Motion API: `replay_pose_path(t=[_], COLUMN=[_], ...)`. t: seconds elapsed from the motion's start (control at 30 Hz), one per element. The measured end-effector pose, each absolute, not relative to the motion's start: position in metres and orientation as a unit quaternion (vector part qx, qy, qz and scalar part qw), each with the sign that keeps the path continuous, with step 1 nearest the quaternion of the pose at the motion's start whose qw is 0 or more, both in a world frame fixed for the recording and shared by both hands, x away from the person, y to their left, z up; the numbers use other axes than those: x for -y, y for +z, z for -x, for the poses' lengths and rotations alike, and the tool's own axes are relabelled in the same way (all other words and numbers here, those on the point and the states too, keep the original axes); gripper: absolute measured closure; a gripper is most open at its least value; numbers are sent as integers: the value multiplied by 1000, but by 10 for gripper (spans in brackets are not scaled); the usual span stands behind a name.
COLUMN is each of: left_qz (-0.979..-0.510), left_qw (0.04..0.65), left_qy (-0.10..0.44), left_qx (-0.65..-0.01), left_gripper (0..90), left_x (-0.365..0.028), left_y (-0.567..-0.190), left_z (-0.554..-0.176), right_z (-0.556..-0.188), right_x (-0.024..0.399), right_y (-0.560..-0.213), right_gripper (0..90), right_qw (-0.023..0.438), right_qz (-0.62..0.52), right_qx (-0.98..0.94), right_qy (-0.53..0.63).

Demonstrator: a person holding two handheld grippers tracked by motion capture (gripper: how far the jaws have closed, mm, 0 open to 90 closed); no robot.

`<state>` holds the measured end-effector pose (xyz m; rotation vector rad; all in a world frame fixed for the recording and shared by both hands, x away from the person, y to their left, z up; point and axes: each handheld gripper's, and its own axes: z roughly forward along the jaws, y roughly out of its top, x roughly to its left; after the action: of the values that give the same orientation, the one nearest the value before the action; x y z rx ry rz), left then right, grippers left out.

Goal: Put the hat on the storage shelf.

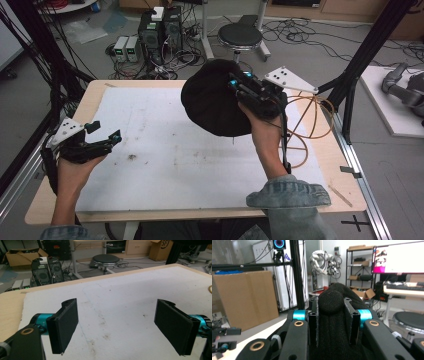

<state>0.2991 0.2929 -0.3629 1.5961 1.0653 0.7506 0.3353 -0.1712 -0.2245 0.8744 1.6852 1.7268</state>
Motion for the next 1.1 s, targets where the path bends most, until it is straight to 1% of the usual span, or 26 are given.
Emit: replay_pose_path(t=[0.13,0.33,0.43,0.8,1.1], left_qz=[-662,-663,-662,-664,-663], left_qw=[516,516,517,515,514], left_qy=[312,313,311,311,312], left_qx=[-444,-444,-444,-444,-446], left_gripper=[197,197,197,197,198], left_x=[-293,-294,-294,-292,-293], left_y=[-363,-363,-363,-364,-364], left_z=[-299,-299,-299,-300,-299], right_z=[-331,-328,-326,-320,-315], right_x=[182,196,211,253,274], right_y=[-209,-199,-193,-186,-184], right_gripper=[716,716,716,714,713], right_qw=[299,310,322,350,366], right_qz=[-324,-329,-333,-359,-375], right_qx=[-618,-608,-602,-576,-564], right_qy=[651,652,650,646,638])
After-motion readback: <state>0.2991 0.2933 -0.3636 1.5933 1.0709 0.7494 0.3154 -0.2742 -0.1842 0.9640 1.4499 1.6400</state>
